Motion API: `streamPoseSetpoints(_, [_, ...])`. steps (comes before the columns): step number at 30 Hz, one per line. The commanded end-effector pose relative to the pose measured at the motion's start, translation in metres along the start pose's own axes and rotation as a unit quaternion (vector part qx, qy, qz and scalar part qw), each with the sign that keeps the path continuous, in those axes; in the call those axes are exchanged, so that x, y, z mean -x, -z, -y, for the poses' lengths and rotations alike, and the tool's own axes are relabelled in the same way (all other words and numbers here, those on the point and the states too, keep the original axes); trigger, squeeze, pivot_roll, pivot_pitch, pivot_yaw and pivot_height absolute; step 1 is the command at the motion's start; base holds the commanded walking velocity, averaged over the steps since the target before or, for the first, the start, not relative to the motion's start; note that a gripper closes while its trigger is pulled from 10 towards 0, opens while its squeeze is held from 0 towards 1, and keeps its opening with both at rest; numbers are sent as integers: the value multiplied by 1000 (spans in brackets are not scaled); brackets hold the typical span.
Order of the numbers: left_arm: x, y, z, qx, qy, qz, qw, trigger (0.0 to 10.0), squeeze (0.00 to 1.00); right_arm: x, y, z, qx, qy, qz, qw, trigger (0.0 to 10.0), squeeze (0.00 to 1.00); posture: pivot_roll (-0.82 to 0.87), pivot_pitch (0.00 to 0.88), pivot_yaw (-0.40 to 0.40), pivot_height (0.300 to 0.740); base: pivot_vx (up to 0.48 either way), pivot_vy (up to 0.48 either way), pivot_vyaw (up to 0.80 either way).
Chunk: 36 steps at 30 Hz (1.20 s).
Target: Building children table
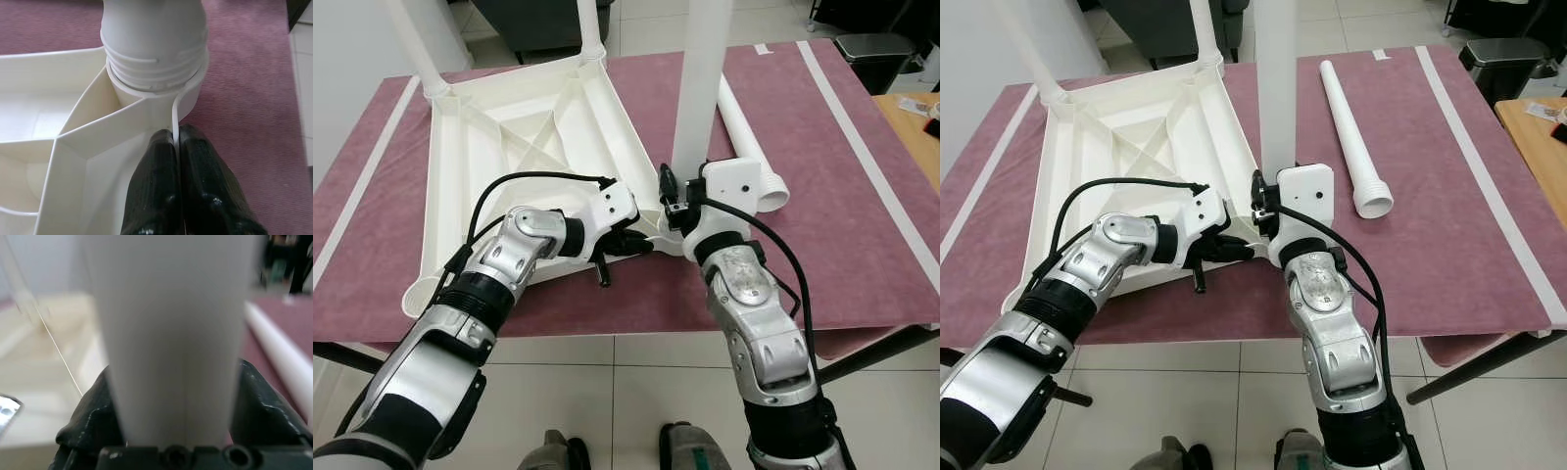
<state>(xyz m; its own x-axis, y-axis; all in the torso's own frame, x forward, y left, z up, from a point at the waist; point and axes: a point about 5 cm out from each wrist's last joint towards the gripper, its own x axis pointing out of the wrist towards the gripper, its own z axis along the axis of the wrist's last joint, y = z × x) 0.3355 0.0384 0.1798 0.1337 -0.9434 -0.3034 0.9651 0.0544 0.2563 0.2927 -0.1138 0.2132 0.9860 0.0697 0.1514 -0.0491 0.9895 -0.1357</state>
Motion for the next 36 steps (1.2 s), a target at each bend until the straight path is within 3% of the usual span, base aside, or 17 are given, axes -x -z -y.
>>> streamPoseSetpoints(1, [8, -12, 5, -31, 47, 49, 997, 0, 0, -2, 3, 14, -18, 6, -1, 1000, 10000, 1000, -131, 161, 139, 740, 0, 0, 0])
streamPoseSetpoints(2, [8, -12, 5, -31, 47, 49, 997, 0, 0, -2, 3, 14, -18, 6, -1, 1000, 10000, 1000, -131, 161, 139, 740, 0, 0, 0])
streamPoseSetpoints(3, [9, -11, 6, -32, 51, 46, 997, 0, 0, -1, -7, 13, -26, -25, 27, 999, 10000, 224, -131, 161, 139, 740, 0, 0, 0])
streamPoseSetpoints(4, [9, -11, 6, -32, 51, 46, 997, 0, 0, -1, -7, 13, -26, -25, 27, 999, 10000, 224, -131, 161, 139, 740, 0, 0, 0])
streamPoseSetpoints(5, [12, -8, 8, -33, 59, 42, 997, 0, 0, 0, -18, 11, -31, -70, 54, 996, 10000, 0, -132, 163, 140, 740, 0, 0, 0])
streamPoseSetpoints(6, [15, -6, 11, -36, 69, 37, 996, 0, 0, 3, -27, 11, -29, -112, 76, 990, 10000, 0, -133, 165, 141, 740, 0, 0, 0])
streamPoseSetpoints(8, [17, -4, 13, -38, 77, 34, 996, 0, 0, 5, -32, 12, -26, -134, 87, 987, 10000, 0, -133, 165, 141, 740, 0, 0, 0])
streamPoseSetpoints(11, [33, 6, 28, -45, 122, 9, 991, 0, 0, 12, -39, 23, 7, -222, 100, 970, 10000, 0, -133, 165, 141, 740, 0, 0, 0])
streamPoseSetpoints(15, [40, 10, 34, -46, 137, -1, 989, 0, 0, 15, -39, 26, 16, -259, 96, 961, 10000, 0, -125, 166, 142, 740, 0, 0, 0])
streamPoseSetpoints(16, [43, 12, 37, -46, 146, -7, 988, 0, 0, 17, -38, 26, 21, -285, 89, 954, 10000, 0, -121, 167, 141, 740, 0, 0, 0])
streamPoseSetpoints(18, [54, 19, 45, -43, 169, -25, 984, 0, 0, 27, -33, 22, 34, -370, 65, 926, 10000, 0, -118, 166, 141, 740, 0, 0, 0])
streamPoseSetpoints(21, [62, 23, 51, -42, 189, -39, 980, 0, 0, 37, -27, 19, 45, -435, 42, 898, 10000, 0, -118, 166, 141, 740, 0, 0, 0])
streamPoseSetpoints(22, [62, 23, 51, -42, 189, -39, 980, 0, 0, 37, -27, 19, 45, -435, 42, 898, 10000, 0, -118, 166, 141, 740, 0, 0, 0])
streamPoseSetpoints(25, [71, 24, 55, -45, 202, -53, 977, 0, 0, 44, -22, 15, 45, -478, 27, 877, 10000, 0, -110, 168, 137, 740, 0, 0, 0])
streamPoseSetpoints(27, [74, 24, 56, -47, 204, -58, 976, 0, 0, 45, -21, 12, 43, -488, 24, 871, 10000, 0, -110, 168, 137, 740, 0, 0, 0])
streamPoseSetpoints(35, [77, 23, 56, -46, 202, -62, 976, 0, 0, 47, -18, 6, 31, -507, 22, 861, 10000, 0, -106, 165, 134, 740, 0, 0, 0])
streamPoseSetpoints(36, [68, 26, 54, -39, 182, -53, 981, 0, 0, 44, -12, 1, 21, -487, 21, 873, 0, 0, -108, 167, 133, 740, 0, 0, 0])
